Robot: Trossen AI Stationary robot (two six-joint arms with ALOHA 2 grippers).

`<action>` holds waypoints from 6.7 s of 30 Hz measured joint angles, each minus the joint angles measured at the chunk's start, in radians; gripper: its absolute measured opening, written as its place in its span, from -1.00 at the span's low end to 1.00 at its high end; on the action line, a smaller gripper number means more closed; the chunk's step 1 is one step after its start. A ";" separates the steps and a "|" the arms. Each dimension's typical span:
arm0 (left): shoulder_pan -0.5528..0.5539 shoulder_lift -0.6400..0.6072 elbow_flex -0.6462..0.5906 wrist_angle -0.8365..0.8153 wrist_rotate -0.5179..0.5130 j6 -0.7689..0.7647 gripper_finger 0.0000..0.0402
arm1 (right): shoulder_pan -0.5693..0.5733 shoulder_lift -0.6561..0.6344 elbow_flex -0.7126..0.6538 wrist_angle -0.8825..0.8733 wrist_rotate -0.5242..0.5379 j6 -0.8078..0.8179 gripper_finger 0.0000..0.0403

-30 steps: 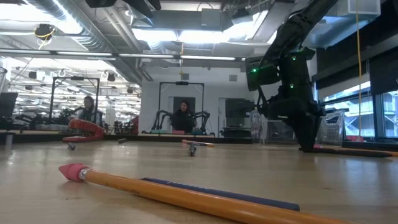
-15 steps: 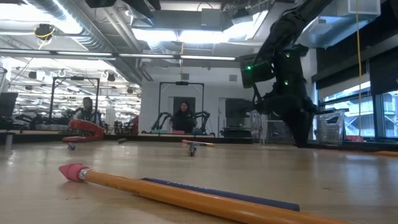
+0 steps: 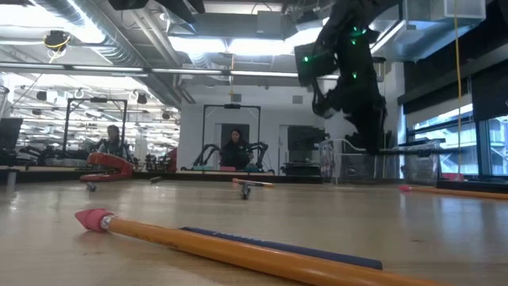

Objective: Sort crayons/erasers/pens/pencils in bins
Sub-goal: Put the black pen into the top transparent bin, then put the yellow pencil into the bottom left transparent bin

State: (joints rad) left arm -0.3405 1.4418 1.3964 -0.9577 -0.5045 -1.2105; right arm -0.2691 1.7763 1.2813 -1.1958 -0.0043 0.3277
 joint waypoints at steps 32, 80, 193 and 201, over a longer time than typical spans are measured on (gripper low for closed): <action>0.000 0.000 0.000 0.001 -0.122 0.016 -0.58 | -0.290 -0.003 0.299 0.002 0.336 -0.684 -0.70; 0.000 0.000 0.000 0.003 -0.141 0.007 -0.58 | -0.429 0.178 0.298 0.070 0.179 -0.803 -0.33; -0.002 0.011 -0.117 -0.072 0.128 -0.349 -0.58 | 0.014 -0.586 -0.497 0.207 0.170 0.297 -0.28; -0.002 0.011 -0.117 -0.056 0.128 -0.349 -0.58 | -0.108 -0.421 -0.501 0.281 0.241 0.213 -0.28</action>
State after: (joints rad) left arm -0.3428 1.4532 1.2793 -1.0133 -0.3767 -1.5596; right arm -0.3775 1.3553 0.7806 -0.9150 0.2369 0.5407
